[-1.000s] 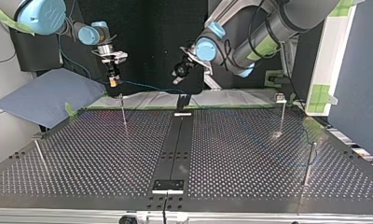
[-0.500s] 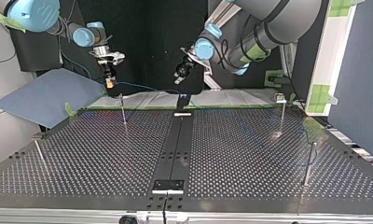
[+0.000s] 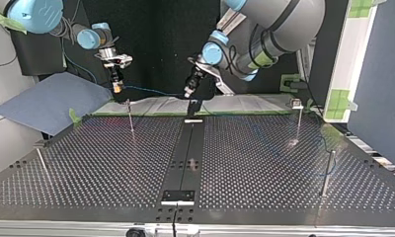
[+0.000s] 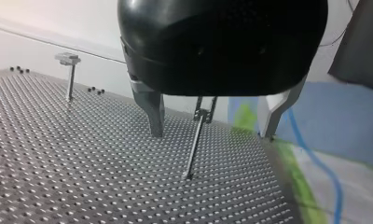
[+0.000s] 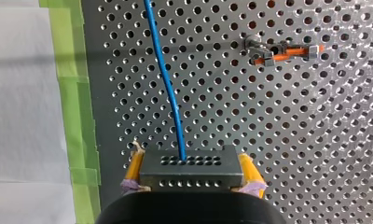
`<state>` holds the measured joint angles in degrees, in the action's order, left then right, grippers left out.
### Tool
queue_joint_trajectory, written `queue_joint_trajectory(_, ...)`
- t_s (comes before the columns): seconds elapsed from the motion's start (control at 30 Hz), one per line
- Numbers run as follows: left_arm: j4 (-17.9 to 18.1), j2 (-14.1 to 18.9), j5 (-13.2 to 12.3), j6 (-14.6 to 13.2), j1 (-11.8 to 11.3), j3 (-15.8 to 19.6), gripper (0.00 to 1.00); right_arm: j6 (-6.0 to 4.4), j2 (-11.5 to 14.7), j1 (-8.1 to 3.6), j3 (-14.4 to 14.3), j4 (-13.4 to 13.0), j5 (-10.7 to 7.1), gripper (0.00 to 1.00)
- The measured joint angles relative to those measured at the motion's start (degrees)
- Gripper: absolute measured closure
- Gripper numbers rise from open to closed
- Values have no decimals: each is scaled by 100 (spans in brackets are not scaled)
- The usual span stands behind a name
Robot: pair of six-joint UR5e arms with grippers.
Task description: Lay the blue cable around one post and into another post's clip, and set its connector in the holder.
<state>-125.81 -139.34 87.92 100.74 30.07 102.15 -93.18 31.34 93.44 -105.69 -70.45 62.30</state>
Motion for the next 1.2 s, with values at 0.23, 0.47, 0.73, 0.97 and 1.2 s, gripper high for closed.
queue_joint_trajectory(0.23, 284, 0, 268, -354, 76, -37, 2, -14, 0, 1, -1, 4, -6, 100)
queue_joint_trajectory(0.47, 108, -8, 576, -677, 95, -36, 2, -45, 0, 3, -1, 4, -6, 100)
queue_joint_trajectory(0.73, -202, -281, 918, -1051, 197, -261, 2, -103, -4, 2, -1, 4, -7, 100)
queue_joint_trajectory(0.97, -444, -593, 948, -1365, 272, -527, 2, -122, -7, 2, 0, 4, 3, 100)
queue_joint_trajectory(1.2, -453, -828, 948, -1689, 337, -680, 2, -123, -8, 3, -1, 4, 11, 100)
